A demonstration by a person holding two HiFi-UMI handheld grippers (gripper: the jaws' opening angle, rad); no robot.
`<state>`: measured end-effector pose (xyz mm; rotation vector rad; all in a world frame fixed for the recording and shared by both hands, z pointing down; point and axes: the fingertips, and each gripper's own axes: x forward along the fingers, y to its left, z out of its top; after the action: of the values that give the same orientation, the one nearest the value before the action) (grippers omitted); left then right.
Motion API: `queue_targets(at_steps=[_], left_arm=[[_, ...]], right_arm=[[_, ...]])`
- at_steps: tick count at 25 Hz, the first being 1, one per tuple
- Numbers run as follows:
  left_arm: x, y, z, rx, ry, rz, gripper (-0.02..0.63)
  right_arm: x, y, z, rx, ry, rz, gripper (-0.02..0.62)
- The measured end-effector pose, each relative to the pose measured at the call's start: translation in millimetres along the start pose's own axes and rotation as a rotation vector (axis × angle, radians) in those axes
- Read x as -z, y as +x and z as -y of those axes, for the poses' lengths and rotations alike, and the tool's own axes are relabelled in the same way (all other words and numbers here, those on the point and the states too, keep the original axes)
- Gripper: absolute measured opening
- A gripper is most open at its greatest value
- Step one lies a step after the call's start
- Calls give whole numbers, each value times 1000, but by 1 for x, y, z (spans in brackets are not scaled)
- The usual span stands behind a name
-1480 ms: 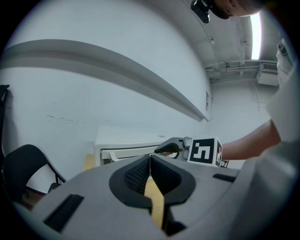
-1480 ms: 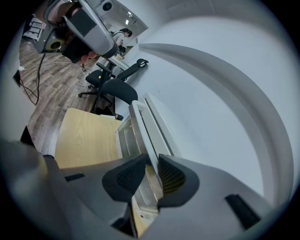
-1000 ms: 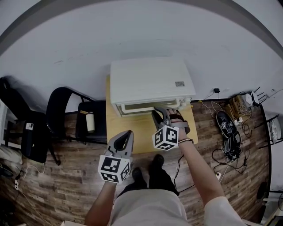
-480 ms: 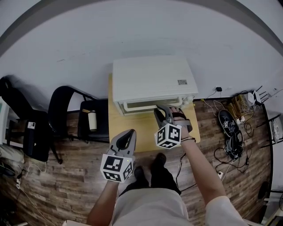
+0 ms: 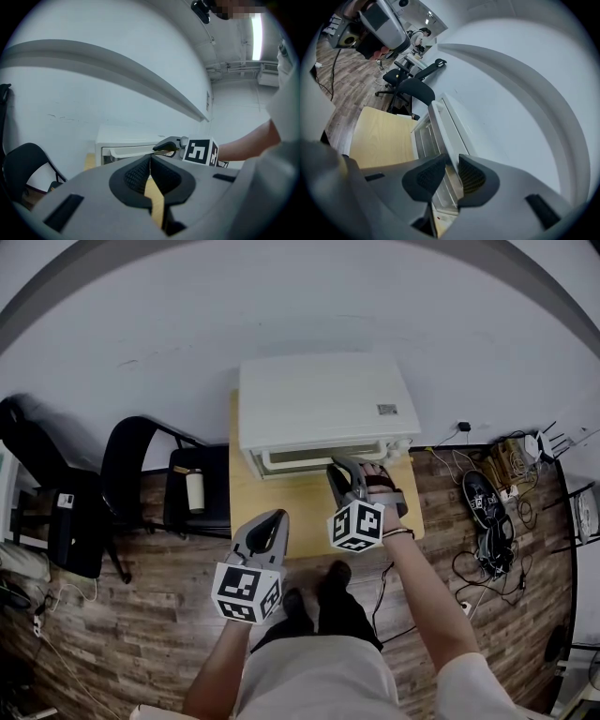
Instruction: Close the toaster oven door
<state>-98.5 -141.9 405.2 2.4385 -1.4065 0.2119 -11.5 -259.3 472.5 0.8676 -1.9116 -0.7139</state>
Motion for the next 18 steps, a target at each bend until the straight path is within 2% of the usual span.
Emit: queue_targets(at_steps=[12, 18], left_arm=[[1, -19, 4, 5, 17, 3, 9], [9, -29, 10, 17, 17, 0, 9]], right_arm=[[5, -17, -15, 26, 17, -18, 86], [12, -43, -27, 44, 77, -34, 75]])
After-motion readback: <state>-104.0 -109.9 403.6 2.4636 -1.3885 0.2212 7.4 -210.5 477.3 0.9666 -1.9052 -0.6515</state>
